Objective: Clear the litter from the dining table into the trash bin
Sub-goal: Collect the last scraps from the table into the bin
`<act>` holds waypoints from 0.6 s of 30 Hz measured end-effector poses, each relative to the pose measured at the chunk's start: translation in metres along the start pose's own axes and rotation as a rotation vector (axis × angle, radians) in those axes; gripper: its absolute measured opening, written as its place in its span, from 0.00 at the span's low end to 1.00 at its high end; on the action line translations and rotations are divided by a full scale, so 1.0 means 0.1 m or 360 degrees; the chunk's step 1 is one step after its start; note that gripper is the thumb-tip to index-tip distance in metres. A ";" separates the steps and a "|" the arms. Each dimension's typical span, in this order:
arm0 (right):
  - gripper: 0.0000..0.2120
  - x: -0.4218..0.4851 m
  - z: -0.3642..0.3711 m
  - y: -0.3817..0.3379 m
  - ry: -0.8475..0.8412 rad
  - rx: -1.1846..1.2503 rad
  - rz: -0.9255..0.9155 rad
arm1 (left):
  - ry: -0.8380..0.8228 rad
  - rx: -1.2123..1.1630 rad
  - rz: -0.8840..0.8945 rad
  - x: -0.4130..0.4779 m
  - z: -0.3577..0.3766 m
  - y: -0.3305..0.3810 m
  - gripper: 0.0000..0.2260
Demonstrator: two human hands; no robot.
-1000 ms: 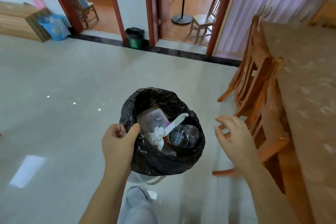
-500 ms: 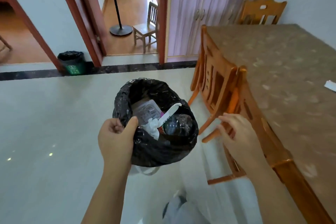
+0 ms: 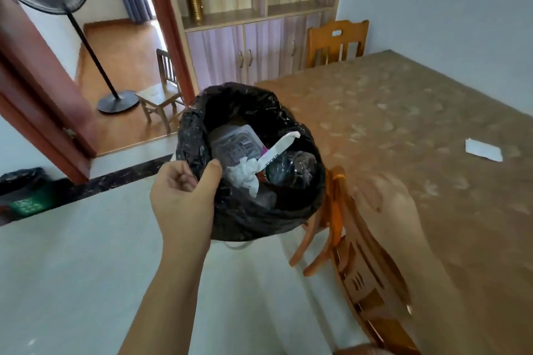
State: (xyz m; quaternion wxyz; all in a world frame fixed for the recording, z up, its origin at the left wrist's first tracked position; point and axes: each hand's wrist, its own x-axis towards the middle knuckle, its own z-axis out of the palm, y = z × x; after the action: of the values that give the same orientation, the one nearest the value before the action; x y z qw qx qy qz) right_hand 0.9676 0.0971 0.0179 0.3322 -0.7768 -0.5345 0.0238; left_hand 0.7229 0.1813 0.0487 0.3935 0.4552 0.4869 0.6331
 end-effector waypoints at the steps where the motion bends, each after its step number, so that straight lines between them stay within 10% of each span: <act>1: 0.11 0.08 -0.01 0.04 0.0012 -0.0002 0.0032 | -0.0031 -0.0016 0.0011 0.08 0.14 0.02 0.13; 18: 0.11 1.34 0.24 0.62 0.0480 -0.0349 0.0858 | -0.0990 -0.0186 -0.0150 1.69 2.76 -0.58 0.08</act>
State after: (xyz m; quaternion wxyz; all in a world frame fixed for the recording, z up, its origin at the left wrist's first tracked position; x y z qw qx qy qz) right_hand 1.0655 0.2098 0.0082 0.3038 -0.9163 -0.2536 -0.0622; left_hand 0.9441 0.4241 0.0552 0.5779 0.5806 0.3267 0.4715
